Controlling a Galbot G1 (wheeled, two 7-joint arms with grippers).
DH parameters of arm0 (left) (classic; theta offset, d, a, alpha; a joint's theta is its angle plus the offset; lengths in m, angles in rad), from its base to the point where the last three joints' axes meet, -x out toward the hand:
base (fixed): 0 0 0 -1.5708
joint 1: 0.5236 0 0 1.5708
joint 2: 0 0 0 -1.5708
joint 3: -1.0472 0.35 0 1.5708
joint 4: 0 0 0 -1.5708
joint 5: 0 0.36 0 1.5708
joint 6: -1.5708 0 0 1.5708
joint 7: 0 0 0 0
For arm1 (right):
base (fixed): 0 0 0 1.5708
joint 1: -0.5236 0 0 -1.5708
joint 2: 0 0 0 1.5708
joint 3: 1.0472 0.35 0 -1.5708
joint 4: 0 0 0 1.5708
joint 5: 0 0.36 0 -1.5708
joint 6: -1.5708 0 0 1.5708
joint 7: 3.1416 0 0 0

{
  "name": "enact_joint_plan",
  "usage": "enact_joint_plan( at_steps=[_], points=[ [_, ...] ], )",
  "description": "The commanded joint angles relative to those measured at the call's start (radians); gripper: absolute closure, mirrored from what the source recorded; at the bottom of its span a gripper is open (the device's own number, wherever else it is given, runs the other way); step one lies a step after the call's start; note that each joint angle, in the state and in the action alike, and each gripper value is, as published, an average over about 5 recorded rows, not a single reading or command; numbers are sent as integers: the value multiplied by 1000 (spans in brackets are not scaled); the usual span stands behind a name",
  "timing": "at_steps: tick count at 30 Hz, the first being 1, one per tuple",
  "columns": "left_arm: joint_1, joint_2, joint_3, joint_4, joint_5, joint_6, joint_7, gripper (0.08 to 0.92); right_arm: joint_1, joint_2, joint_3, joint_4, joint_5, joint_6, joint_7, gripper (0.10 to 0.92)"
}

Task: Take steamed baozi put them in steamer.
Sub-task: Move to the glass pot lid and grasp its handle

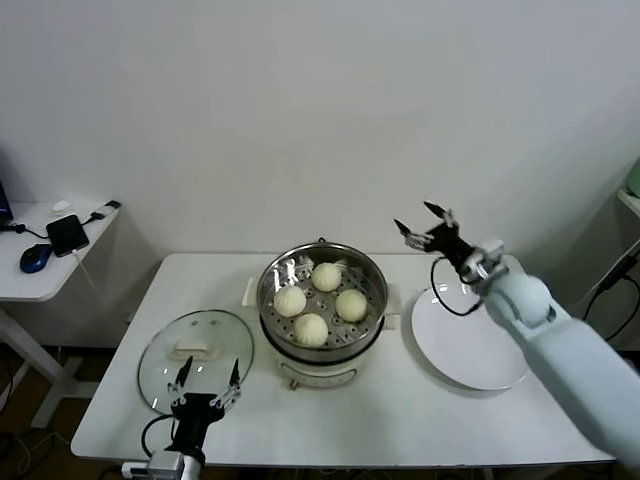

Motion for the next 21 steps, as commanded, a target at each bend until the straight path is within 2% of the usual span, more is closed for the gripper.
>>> enact_joint_plan(
  at_steps=[1,6,12,17,21],
  points=[
    [0,5,0,0,4,-6,5,177,-643,249,565,54,-165,174,12,203],
    [0,2,-3,9,51,-23,-6,177,-681,372,550,13,-215,216,6,203],
    [-1,7,-11,35,172,-62,-47,177,-689,436,530,-2,-246,241,2,203],
    [-13,29,-28,72,400,-112,-158,177,-676,453,522,-7,-280,236,8,202],
    [-29,66,-65,133,735,-177,-268,177,-664,459,516,-11,-284,221,8,203]
  ],
)
